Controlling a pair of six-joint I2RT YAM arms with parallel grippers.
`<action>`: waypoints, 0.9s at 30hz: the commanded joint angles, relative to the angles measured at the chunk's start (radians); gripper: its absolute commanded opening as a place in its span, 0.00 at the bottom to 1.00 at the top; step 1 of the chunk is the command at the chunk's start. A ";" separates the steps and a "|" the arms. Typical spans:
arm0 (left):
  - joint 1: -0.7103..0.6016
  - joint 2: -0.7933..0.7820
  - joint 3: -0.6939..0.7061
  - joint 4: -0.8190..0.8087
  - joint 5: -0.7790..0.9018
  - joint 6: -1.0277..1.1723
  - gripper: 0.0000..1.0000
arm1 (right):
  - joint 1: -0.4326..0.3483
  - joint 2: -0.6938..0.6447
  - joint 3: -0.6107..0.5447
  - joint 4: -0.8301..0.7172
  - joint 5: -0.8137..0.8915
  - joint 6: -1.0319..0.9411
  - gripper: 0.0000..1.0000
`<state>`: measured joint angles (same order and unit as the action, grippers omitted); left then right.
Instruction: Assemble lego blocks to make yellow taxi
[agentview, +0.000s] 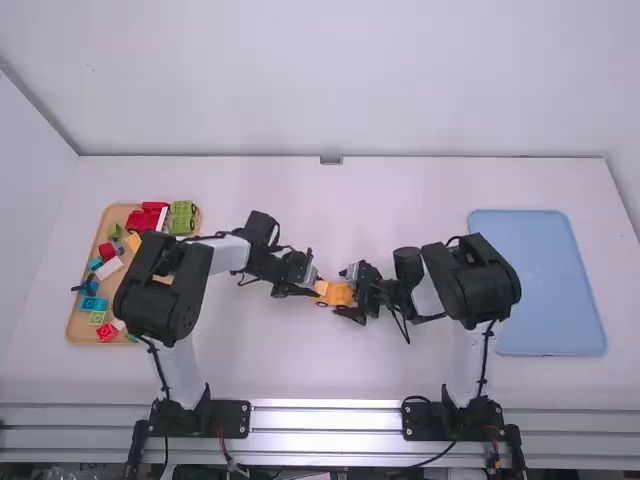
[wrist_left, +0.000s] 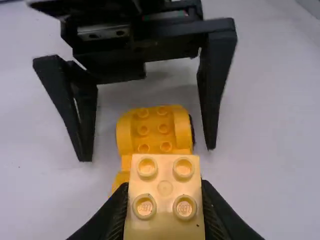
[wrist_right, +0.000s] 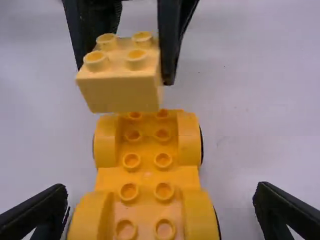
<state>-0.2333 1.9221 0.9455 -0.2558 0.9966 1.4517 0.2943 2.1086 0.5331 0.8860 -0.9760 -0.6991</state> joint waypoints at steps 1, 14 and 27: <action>-0.003 -0.022 0.009 0.010 -0.013 -0.106 0.11 | 0.015 0.019 0.010 -0.003 0.042 0.008 0.96; -0.049 -0.010 -0.057 0.143 -0.023 -0.216 0.12 | 0.013 0.019 0.010 -0.004 0.035 -0.008 0.55; -0.054 -0.010 -0.070 0.161 -0.093 -0.234 0.12 | 0.015 0.019 0.011 -0.003 0.031 -0.007 0.56</action>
<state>-0.2810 1.9221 0.8825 -0.0910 0.9329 1.2221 0.3103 2.1132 0.5346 0.8829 -0.9463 -0.7063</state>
